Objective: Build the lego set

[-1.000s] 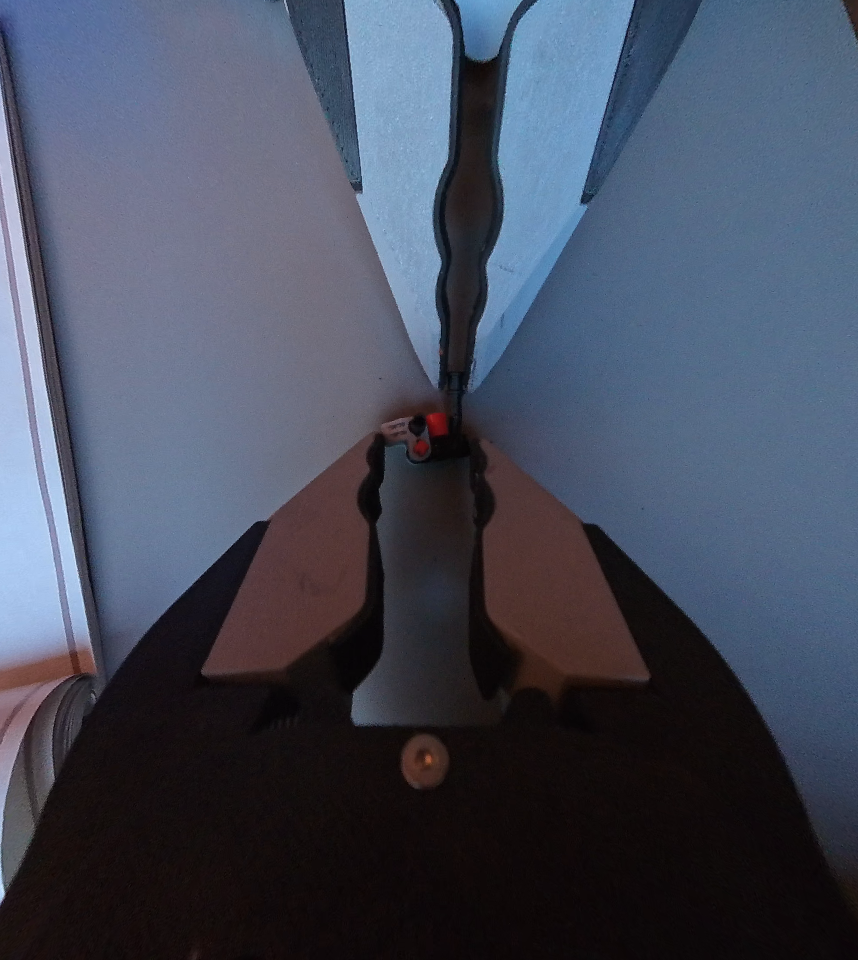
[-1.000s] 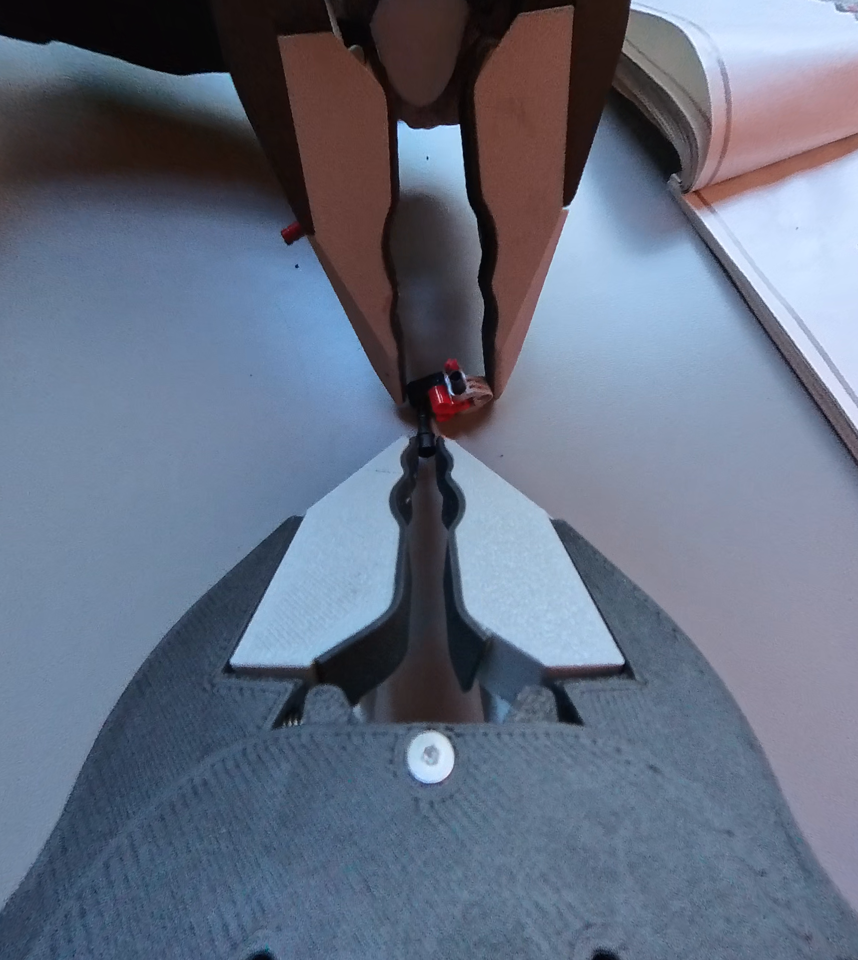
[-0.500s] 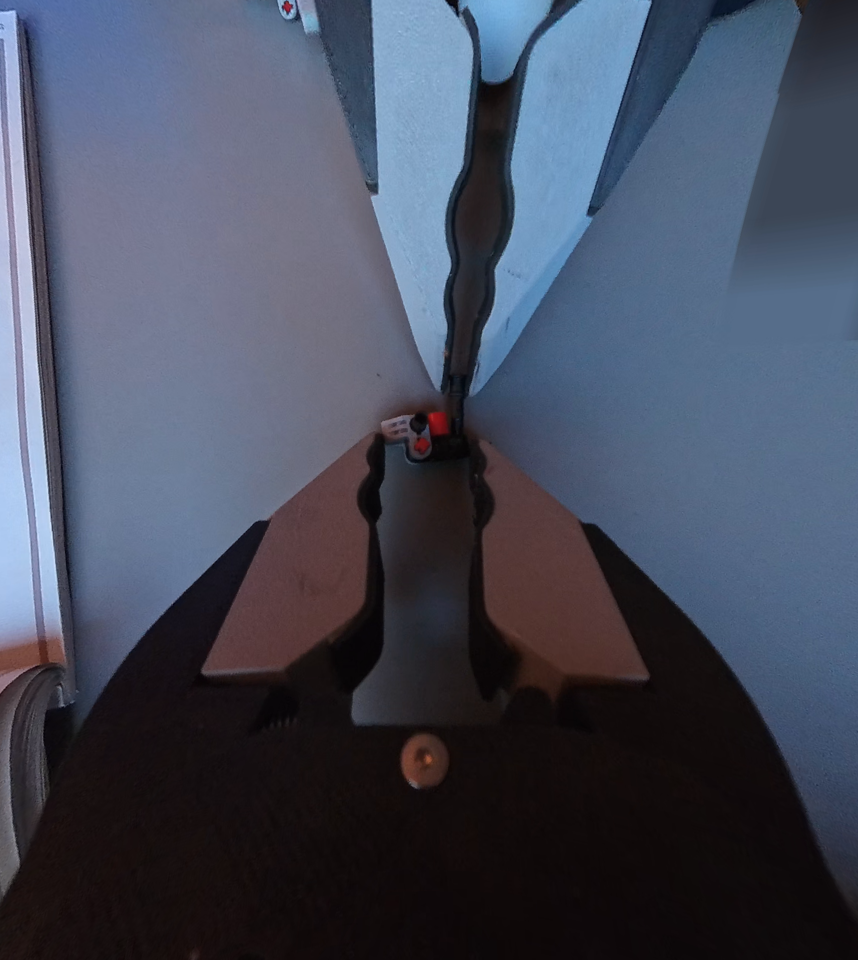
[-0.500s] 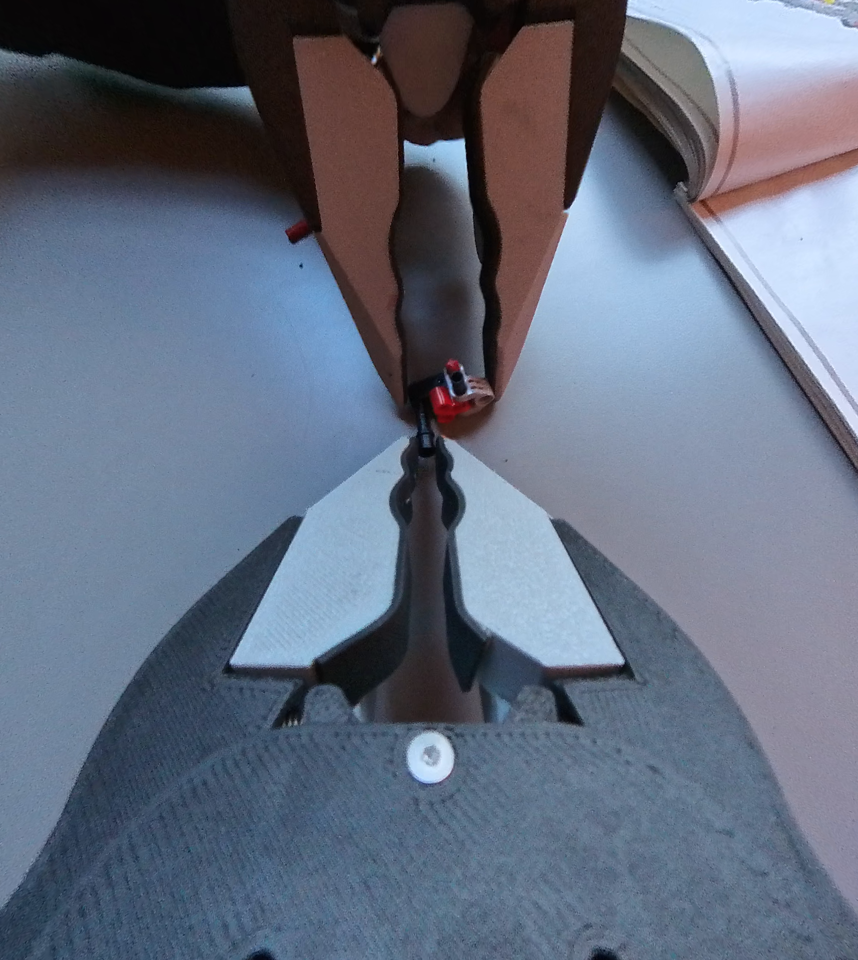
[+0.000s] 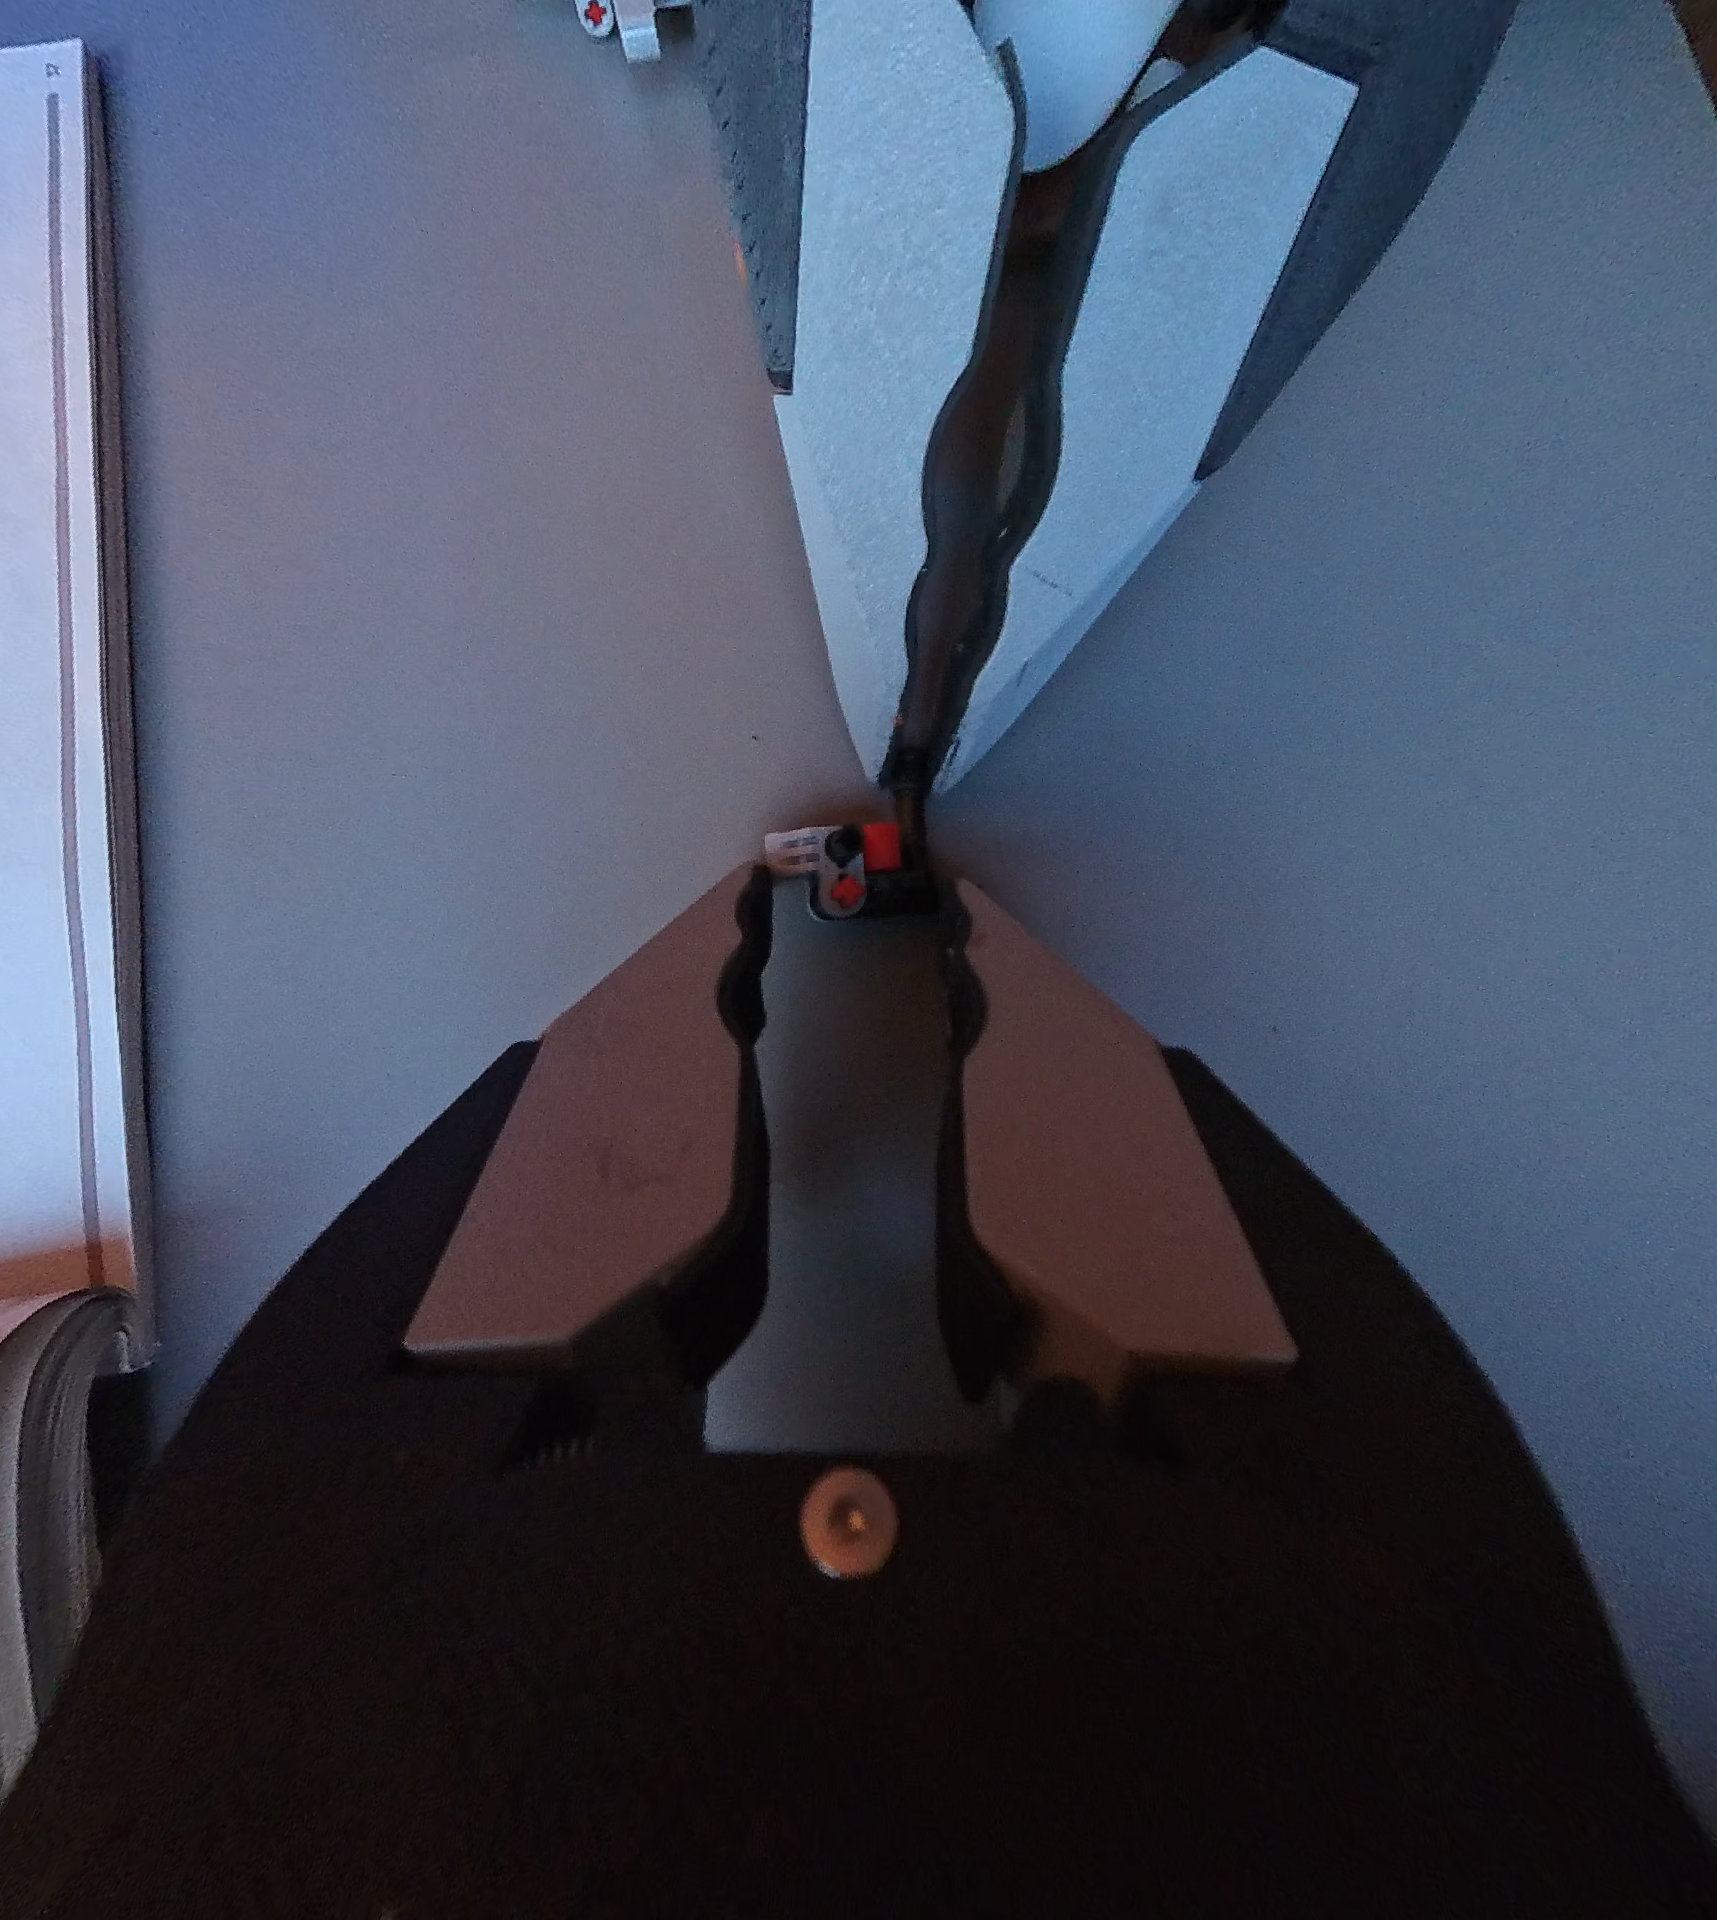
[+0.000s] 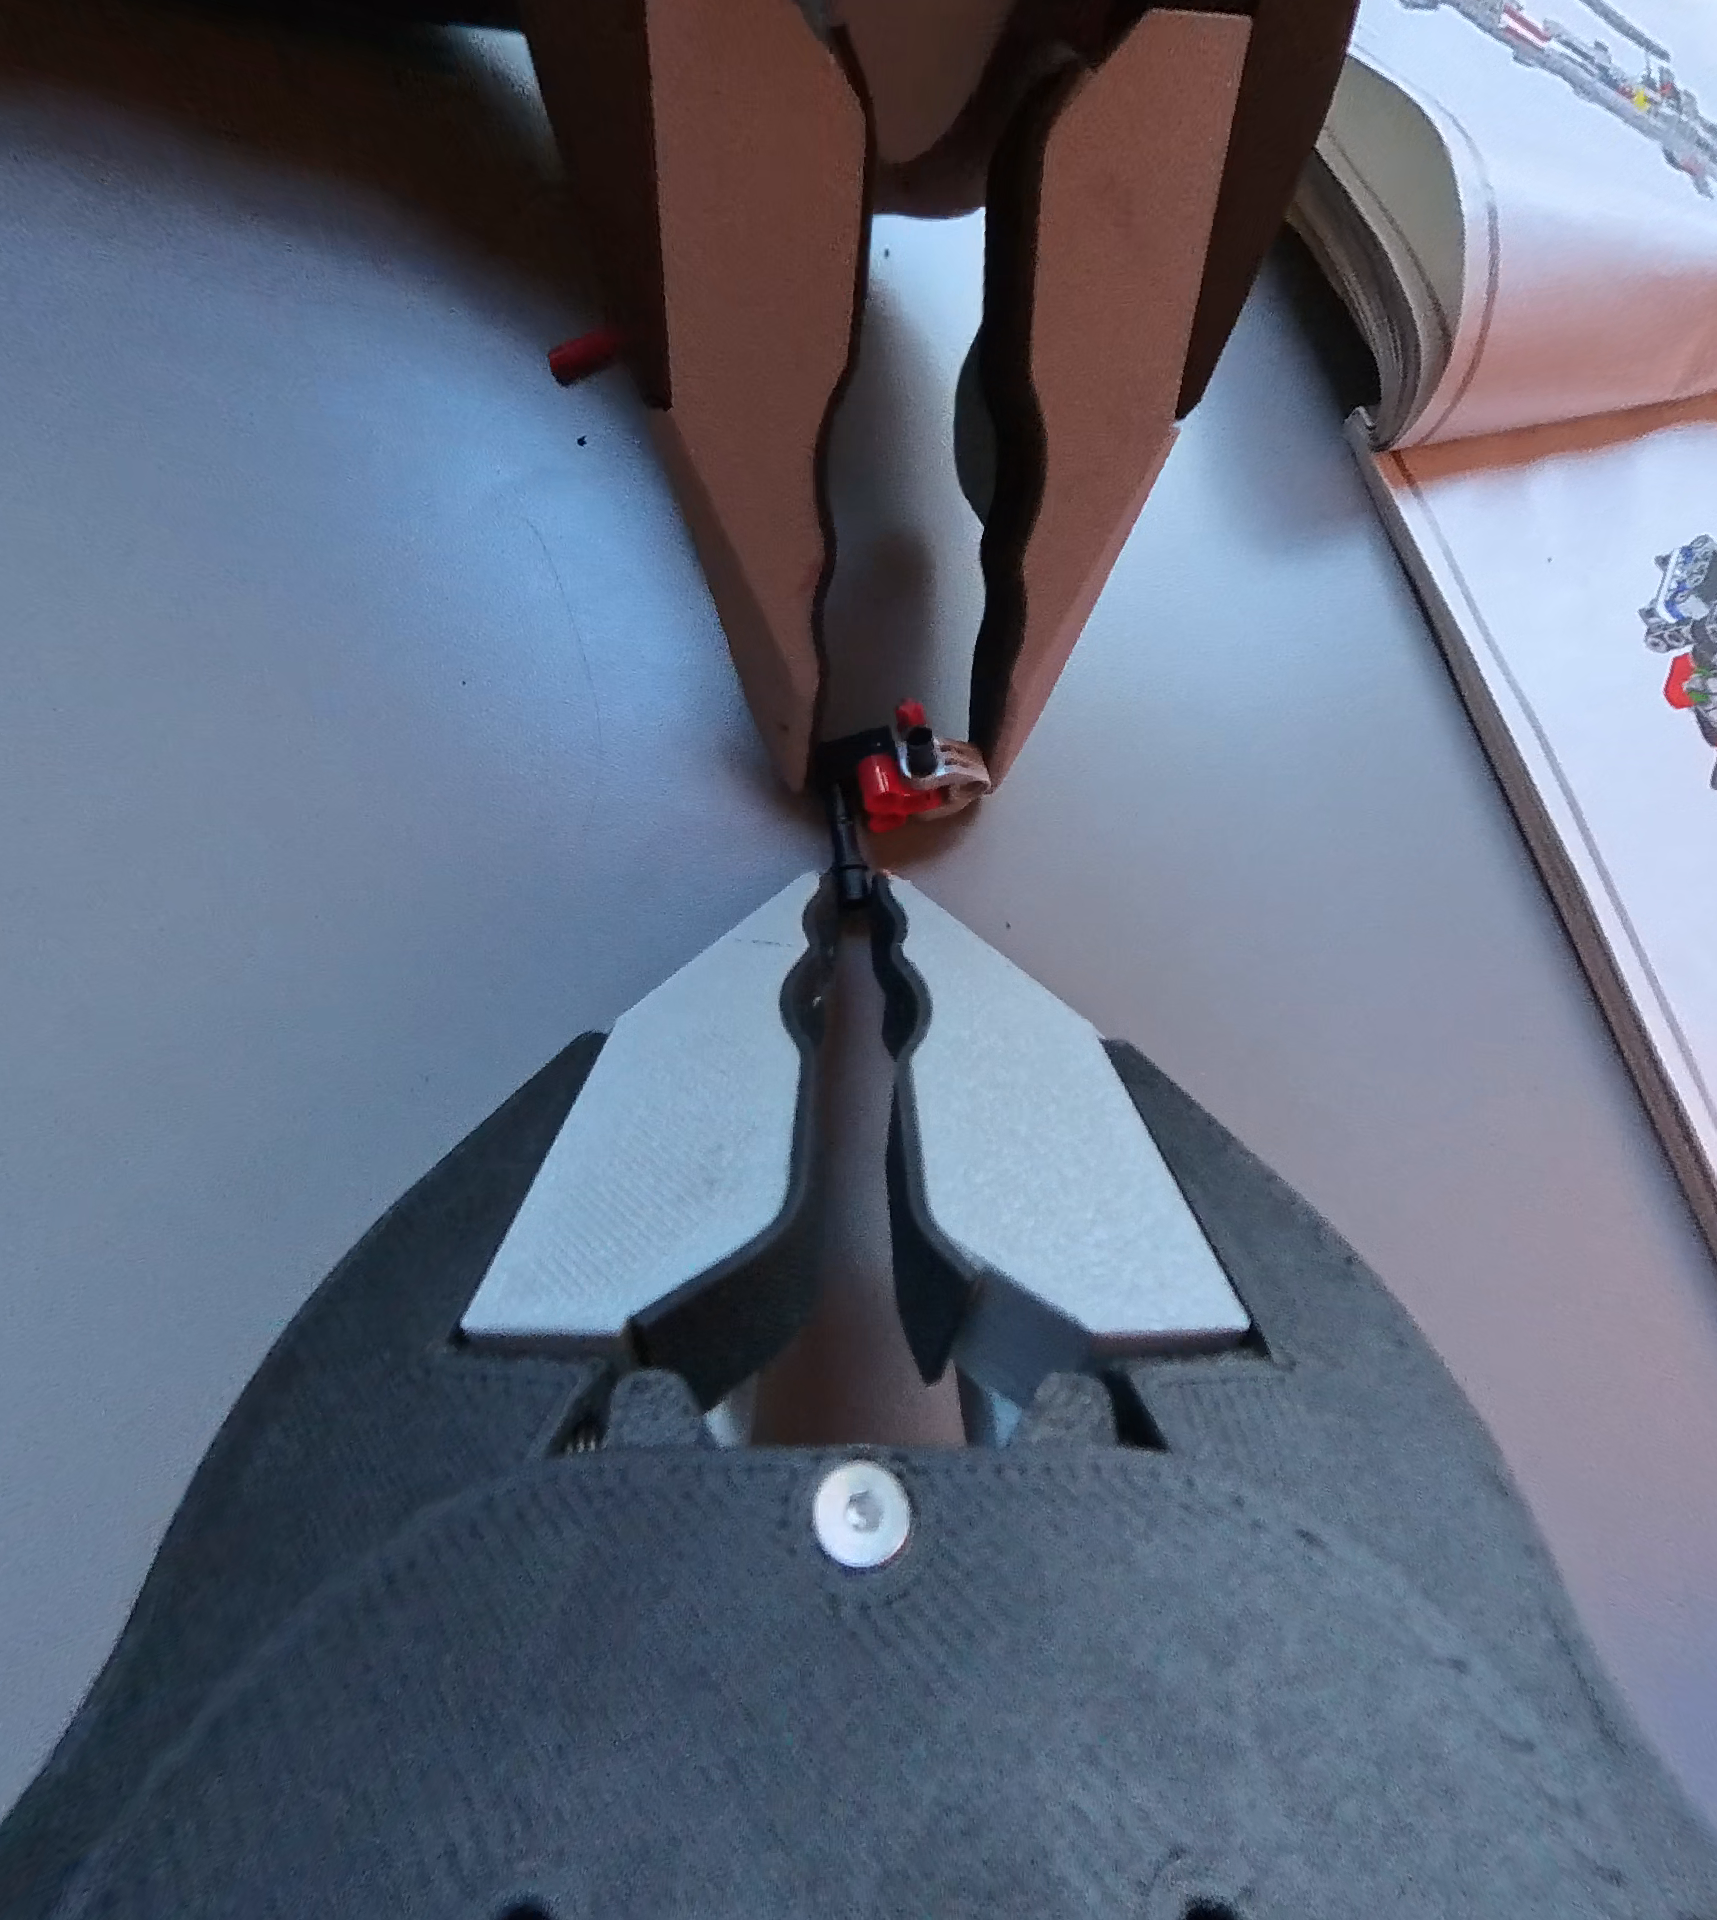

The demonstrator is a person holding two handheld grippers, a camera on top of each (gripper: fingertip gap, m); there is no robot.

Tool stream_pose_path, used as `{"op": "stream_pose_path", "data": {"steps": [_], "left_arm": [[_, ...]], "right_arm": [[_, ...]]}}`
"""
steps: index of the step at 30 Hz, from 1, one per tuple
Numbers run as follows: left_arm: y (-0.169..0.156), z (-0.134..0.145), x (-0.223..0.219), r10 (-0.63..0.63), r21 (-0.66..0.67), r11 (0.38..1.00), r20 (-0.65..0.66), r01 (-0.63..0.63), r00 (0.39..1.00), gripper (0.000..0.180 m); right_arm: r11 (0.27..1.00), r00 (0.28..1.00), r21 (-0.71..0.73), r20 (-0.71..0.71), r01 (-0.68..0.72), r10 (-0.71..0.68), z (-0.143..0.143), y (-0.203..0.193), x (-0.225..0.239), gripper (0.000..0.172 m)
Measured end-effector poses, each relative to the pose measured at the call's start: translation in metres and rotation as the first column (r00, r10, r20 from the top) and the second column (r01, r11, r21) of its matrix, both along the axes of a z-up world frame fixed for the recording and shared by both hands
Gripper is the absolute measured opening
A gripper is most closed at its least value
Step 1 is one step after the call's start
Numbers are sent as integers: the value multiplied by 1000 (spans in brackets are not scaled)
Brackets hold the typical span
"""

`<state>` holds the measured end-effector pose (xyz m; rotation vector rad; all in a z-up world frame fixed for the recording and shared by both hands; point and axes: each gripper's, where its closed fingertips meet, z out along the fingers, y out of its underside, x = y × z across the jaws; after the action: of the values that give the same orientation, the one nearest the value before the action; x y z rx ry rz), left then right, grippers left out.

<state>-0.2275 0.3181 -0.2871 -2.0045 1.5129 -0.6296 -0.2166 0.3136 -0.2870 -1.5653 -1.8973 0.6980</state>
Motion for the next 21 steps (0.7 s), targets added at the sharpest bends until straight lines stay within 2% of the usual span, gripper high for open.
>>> {"op": "stream_pose_path", "data": {"steps": [5,9,21], "left_arm": [[-1,0,-2,4,0,1000,15,-4,1000,30],[-1,0,-2,3,0,1000,26,-3,1000,29],[-1,0,-2,2,4,1000,36,-3,999,29]], "right_arm": [[996,1000,-84,-24,10,-12,0,0,-3,3],[999,1000,-45,-26,7,-8,0,0,-3,3],[996,1000,-84,-26,4,-6,2,-2,-3,3]]}}
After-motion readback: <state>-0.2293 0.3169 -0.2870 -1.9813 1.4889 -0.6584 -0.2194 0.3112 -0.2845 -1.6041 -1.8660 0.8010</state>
